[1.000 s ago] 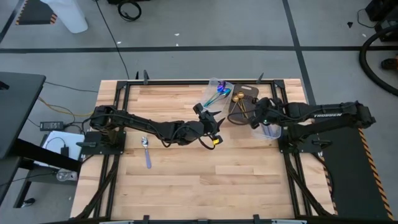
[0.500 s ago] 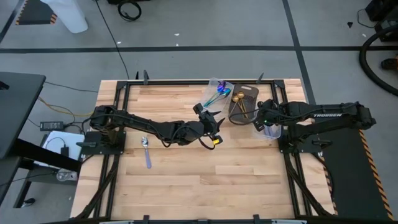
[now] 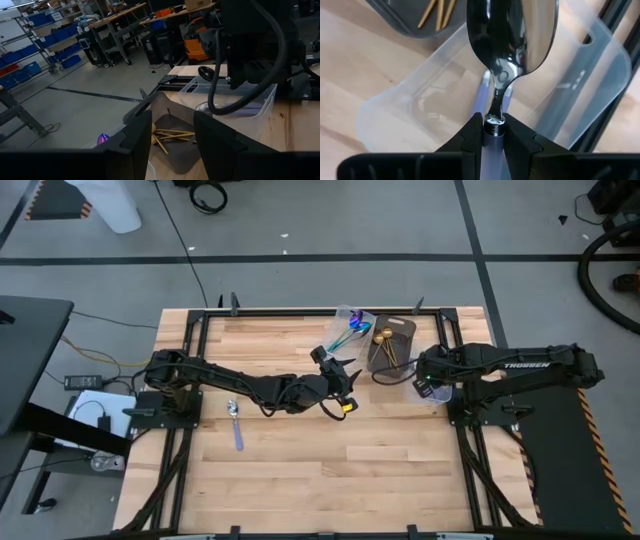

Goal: Sort silverware by color (type)
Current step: Put the purple spoon into the right transparent bin

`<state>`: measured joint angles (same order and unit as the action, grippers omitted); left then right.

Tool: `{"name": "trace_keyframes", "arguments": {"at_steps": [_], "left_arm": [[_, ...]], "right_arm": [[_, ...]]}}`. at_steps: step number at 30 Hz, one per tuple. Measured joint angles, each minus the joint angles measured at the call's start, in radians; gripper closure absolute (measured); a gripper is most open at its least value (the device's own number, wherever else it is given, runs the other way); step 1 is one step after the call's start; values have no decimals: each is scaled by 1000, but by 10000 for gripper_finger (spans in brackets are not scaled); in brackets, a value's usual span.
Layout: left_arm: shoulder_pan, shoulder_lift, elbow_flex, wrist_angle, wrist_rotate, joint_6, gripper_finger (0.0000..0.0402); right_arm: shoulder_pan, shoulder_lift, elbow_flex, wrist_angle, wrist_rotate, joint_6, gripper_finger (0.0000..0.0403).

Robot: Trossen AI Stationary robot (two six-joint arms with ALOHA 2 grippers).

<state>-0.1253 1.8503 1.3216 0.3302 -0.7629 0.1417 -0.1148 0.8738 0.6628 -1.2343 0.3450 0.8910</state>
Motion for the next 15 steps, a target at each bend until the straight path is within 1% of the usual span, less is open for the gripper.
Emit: {"name": "trace_keyframes", "arguments": {"at_steps": [3, 10, 15], "left_arm": [[0, 0, 0, 0, 0, 0, 249], [0, 0, 0, 0, 0, 0, 249], [0, 0, 0, 0, 0, 0, 249]], "right_arm": [[0, 0, 0, 0, -29, 34, 334], [0, 4, 0, -3, -62, 103, 334], [-14, 37, -1, -2, -44, 127, 335]]}}
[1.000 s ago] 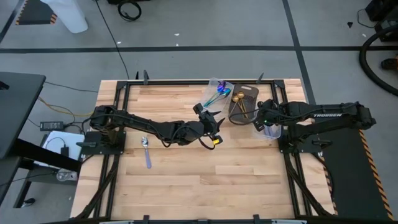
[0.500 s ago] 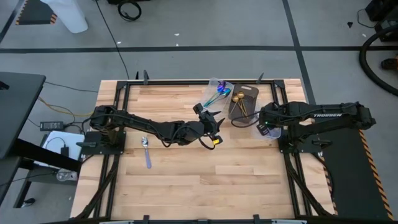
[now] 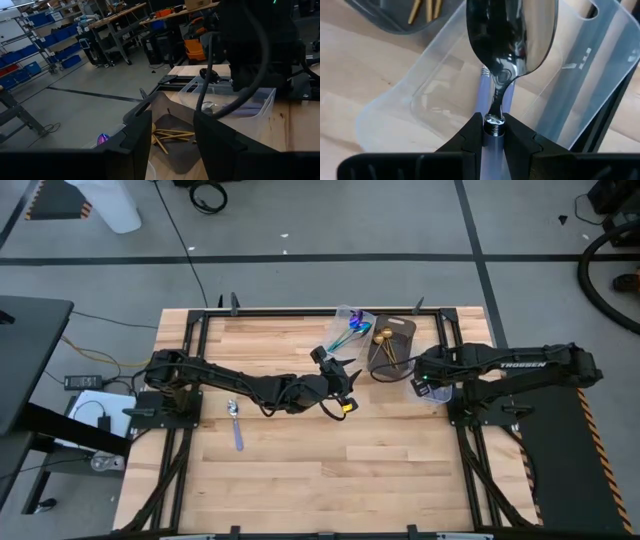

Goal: Sort silverware by color (type)
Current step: Put the purple spoon into the right transparent bin

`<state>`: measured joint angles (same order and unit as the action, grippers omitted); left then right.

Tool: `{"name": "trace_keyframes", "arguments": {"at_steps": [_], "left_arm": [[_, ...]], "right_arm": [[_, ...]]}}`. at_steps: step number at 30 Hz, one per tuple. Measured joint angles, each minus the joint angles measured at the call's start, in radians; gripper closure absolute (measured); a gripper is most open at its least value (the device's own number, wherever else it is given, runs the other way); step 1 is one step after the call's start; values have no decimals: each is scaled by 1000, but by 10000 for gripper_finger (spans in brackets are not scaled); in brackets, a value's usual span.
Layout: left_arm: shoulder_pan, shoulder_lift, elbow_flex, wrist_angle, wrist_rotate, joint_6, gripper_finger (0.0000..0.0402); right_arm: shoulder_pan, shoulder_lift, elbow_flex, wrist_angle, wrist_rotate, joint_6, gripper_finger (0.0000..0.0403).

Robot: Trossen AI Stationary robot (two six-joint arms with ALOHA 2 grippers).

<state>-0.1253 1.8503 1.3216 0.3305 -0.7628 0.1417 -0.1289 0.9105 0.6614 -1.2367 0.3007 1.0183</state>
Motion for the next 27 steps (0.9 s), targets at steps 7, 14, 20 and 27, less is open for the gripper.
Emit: {"name": "trace_keyframes", "arguments": {"at_steps": [7, 14, 20, 27], "left_arm": [[0, 0, 0, 0, 0, 0, 249], [-1, 0, 0, -8, 0, 0, 249], [-1, 0, 0, -14, 0, 0, 249], [-1, 0, 0, -31, 0, 0, 249]], "right_arm": [[-53, 58, -41, 49, -18, -24, 336], [-101, 106, -64, 76, -52, -35, 336], [-130, 138, -66, 93, -60, -100, 331], [-130, 139, -66, 102, -20, -131, 300]]}}
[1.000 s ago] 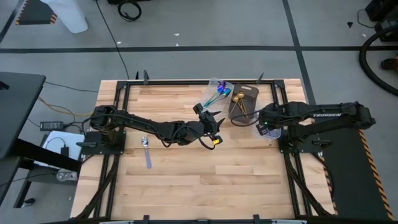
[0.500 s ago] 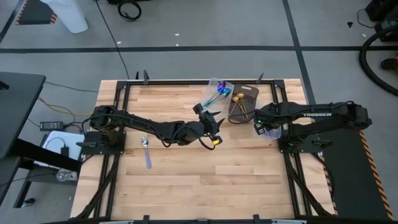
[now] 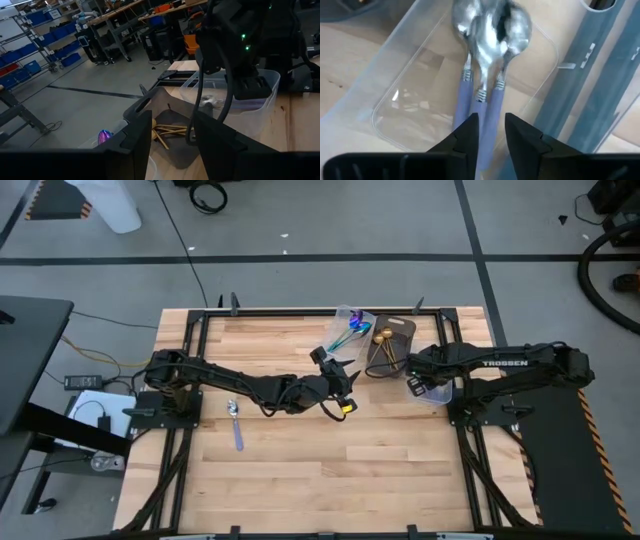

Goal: Sort silverware by color (type)
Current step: Put the purple spoon into the right transparent bin

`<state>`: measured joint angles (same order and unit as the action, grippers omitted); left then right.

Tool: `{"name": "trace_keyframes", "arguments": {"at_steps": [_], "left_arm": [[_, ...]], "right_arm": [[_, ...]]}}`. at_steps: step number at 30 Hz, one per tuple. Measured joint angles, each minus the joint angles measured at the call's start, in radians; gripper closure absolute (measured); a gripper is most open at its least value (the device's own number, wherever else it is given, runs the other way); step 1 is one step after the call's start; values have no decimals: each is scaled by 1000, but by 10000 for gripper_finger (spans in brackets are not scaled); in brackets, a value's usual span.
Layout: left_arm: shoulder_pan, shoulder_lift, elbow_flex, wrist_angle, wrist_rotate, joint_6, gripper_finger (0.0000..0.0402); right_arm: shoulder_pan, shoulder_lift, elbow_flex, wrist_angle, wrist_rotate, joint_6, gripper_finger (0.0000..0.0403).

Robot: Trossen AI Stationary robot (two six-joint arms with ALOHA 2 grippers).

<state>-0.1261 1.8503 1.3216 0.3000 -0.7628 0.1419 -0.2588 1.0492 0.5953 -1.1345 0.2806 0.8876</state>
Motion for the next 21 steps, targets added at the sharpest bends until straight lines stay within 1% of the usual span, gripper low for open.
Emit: {"name": "trace_keyframes", "arguments": {"at_steps": [6, 11, 14, 18, 21], "left_arm": [[0, 0, 0, -1, 0, 0, 249], [0, 0, 0, -22, 4, -25, 249], [3, 0, 0, -69, 77, -82, 249], [18, 0, 0, -176, 208, -186, 249], [25, 0, 0, -279, 261, -268, 249]], "right_arm": [[0, 0, 0, 10, 5, -8, 276], [0, -1, 13, 12, 14, -38, 267], [2, -2, 32, 13, 28, -66, 266], [14, -2, 57, 22, 94, -104, 268], [32, -3, 64, 57, 143, -130, 270]]}}
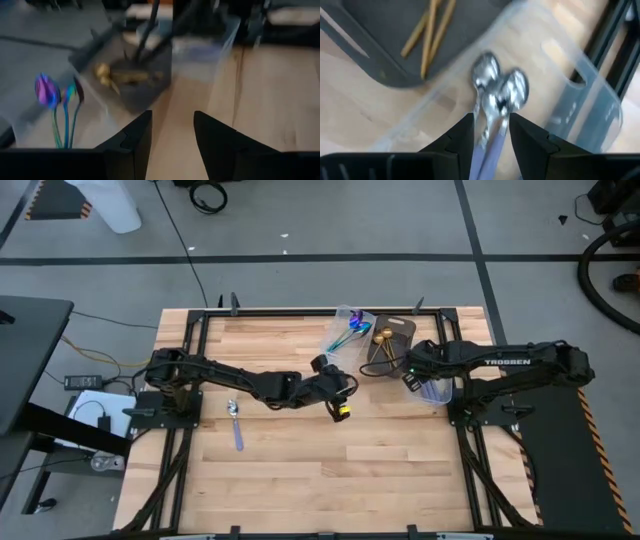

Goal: Sort silverware by color (type)
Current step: Put the purple spoon into the right transparent bin

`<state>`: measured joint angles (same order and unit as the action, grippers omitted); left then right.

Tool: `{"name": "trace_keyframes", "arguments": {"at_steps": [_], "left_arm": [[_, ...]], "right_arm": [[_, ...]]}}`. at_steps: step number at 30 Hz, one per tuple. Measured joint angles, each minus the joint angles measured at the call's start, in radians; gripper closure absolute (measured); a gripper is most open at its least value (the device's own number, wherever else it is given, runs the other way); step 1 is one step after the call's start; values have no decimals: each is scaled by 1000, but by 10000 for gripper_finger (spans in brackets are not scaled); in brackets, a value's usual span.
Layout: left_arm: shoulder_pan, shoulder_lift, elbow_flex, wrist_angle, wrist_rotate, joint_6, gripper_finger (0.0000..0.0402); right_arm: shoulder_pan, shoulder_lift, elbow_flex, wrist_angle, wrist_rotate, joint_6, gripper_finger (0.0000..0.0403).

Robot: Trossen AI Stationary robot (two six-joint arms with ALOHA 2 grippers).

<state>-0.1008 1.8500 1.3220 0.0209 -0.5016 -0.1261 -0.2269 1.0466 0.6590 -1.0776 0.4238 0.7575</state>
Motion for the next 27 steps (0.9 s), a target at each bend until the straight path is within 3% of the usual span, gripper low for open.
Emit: {"name": "trace_keyframes", "arguments": {"at_steps": [8, 13, 18, 24, 27], "left_arm": [[-24, 0, 0, -242, 10, -160, 249], [-60, 0, 0, -393, 11, -268, 249], [-97, 0, 0, -588, 11, -447, 249], [-145, 0, 0, -841, 8, -736, 249], [-176, 0, 0, -967, 8, -879, 249]], "right_arm": [[49, 0, 1, 156, 48, -77, 270], [89, 0, 1, 216, 202, -74, 270], [163, 0, 1, 333, 269, -123, 270], [282, 0, 1, 528, 280, -228, 270], [329, 0, 1, 630, 235, -312, 270]]}}
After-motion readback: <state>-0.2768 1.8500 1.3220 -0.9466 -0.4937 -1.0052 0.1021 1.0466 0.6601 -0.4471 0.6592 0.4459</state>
